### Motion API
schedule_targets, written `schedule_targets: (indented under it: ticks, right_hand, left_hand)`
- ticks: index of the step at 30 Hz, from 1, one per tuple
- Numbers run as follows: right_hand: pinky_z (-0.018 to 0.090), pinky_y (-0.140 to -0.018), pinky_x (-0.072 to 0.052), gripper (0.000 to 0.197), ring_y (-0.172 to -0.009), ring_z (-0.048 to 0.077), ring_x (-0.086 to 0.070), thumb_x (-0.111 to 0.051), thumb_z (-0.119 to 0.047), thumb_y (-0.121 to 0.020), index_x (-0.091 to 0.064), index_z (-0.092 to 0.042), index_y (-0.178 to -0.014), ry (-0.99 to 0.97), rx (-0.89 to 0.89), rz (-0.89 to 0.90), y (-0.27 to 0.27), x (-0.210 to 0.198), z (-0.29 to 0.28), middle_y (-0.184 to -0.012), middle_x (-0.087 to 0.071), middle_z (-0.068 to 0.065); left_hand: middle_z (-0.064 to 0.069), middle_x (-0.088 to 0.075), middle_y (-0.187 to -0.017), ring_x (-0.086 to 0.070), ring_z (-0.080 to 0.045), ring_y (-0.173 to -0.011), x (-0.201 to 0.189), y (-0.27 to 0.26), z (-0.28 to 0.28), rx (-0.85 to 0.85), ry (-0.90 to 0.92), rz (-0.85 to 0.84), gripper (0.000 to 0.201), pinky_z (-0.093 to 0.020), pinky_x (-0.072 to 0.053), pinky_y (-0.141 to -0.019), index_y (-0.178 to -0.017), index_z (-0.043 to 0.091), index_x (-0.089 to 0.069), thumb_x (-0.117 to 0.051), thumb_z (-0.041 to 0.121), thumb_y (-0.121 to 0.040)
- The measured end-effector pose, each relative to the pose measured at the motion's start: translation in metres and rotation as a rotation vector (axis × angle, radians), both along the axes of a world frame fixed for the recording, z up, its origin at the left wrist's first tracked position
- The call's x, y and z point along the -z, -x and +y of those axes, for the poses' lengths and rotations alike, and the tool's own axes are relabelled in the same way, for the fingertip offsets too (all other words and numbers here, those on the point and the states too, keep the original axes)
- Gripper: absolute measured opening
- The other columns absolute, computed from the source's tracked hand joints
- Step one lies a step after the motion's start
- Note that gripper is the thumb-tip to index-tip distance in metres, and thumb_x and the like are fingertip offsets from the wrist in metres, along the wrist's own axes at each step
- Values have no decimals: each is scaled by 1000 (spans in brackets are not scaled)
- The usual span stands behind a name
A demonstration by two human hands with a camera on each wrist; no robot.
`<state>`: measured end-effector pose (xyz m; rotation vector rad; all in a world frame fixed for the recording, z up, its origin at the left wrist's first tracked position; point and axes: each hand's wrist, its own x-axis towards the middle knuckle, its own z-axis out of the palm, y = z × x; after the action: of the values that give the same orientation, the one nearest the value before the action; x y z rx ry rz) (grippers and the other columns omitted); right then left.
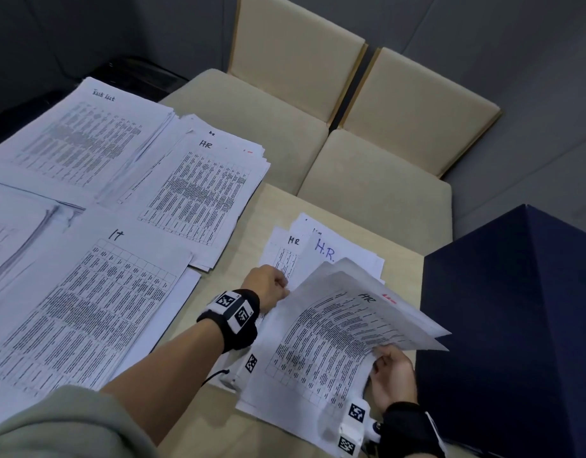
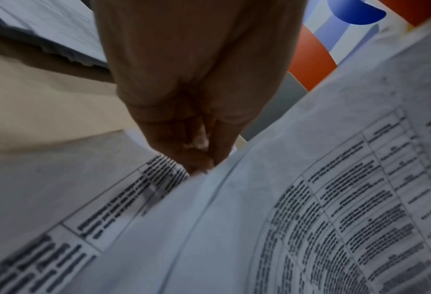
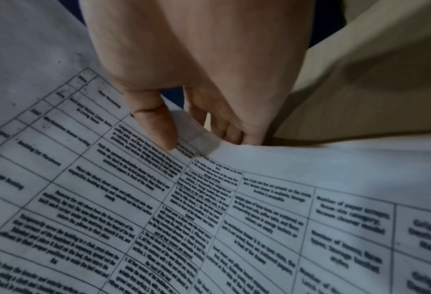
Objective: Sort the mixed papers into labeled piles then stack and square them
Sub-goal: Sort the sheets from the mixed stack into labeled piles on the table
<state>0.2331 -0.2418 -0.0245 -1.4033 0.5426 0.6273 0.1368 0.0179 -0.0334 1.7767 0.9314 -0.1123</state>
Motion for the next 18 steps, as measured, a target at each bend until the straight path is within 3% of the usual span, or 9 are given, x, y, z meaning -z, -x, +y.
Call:
schedule_targets:
  ticks: [2, 6, 10, 12, 14, 16, 18]
  right_hand:
    - [30, -74, -42, 22, -76, 23, -51, -42, 6, -86, -47, -9, -71, -11, -7, -3, -1, 2, -2, -76, -52, 8]
    - [32, -83, -42, 18, -84, 24, -53, -42, 5, -85, -51, -7, -77, -41, -15, 2, -6, 1, -6, -87, -54, 10]
    - [35, -82, -46, 15, -85, 28, -58, -44, -1, -89, -57, -6, -84, -87, -84, 33, -7, -2, -5, -88, -59, 13]
    - [48, -94, -48, 18, -96, 37, -63, -50, -6, -89, -62, 2, -102, -141, -127, 61, -4, -1, -5, -99, -65, 23]
    - [56, -103, -43, 33, -108, 44, -61, -57, -5, -86, -60, 3, -118, -106, -97, 43, -2, 2, -3, -112, -64, 28]
    - [54, -99, -46, 34, -107, 44, -63, -59, -1, -84, -61, 3, -117, -52, -77, -11, -2, 2, 1, -112, -64, 31]
    - [44, -87, -56, 23, -97, 39, -67, -56, 4, -86, -66, 0, -107, 3, -68, -76, -6, 3, 2, -103, -69, 27]
  left_hand:
    - [-6, -68, -75, -47, -1, -45, -8, 1, -2, 42, -40, -105, 14, -10, -36, -45, -88, 6, -73, -60, -1, -86]
    - [7, -56, -59, -47, 2, -46, -27, 11, 0, 148, 238, -344, 27, -15, -40, -53, -68, 11, -60, -66, -12, -80]
    - [5, -64, -64, -59, 0, -60, -38, 16, 11, 268, 377, -323, 34, -12, -45, -63, -64, 8, -63, -58, -24, -73]
    - [-1, -72, -73, -65, -5, -71, -41, 18, 15, 302, 391, -272, 33, -16, -47, -70, -69, 7, -71, -53, -21, -71]
    - [-6, -74, -83, -64, -12, -74, -39, 18, 18, 200, 406, -221, 34, -19, -48, -67, -76, 7, -74, -50, -17, -73]
    - [-6, -73, -93, -63, -17, -78, -28, 14, 21, -1, 254, -149, 31, -24, -50, -69, -87, 8, -72, -49, -12, -82]
    - [-5, -67, -105, -62, -21, -93, -16, 15, 26, -116, -135, 59, 15, -29, -50, -81, -103, 10, -64, -61, 10, -89]
